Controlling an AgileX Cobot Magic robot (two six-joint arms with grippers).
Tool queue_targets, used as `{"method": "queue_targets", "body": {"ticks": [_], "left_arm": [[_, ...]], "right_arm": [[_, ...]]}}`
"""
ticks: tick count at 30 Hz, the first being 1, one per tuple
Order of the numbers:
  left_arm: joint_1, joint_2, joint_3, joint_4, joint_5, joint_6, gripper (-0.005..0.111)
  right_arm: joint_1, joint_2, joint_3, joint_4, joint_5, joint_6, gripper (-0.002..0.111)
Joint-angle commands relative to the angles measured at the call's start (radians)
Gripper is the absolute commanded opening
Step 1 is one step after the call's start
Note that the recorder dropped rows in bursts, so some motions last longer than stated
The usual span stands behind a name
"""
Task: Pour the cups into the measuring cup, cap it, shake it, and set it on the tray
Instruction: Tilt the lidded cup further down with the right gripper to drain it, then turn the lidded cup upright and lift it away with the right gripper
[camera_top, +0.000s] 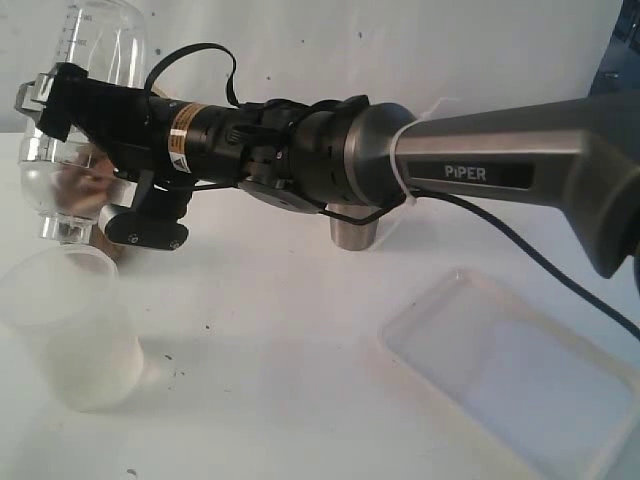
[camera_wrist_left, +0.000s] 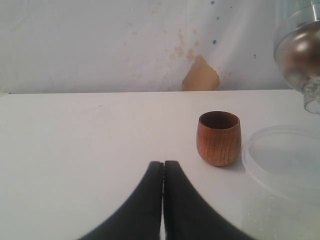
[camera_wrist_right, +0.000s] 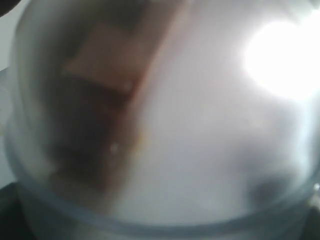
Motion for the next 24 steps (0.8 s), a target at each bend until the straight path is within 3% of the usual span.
{"method": "queue_targets", "body": {"ticks": [1, 18, 24], "left_arm": [[0.000, -0.005, 0.004, -0.006, -0.011, -0.003, 0.001], [0.000, -0.005, 0.004, -0.006, -0.011, -0.003, 0.001], [0.000, -0.005, 0.004, -0.006, -0.011, -0.003, 0.001]], "right_arm": [[0.001, -0.016, -0.013, 0.013, -0.034, 0.004, 0.000], [0.001, -0.016, -0.013, 0.031, -0.034, 0.015, 0.000], [0.001, -0.016, -0.013, 0.298, -0.070, 0.315, 0.000]]}}
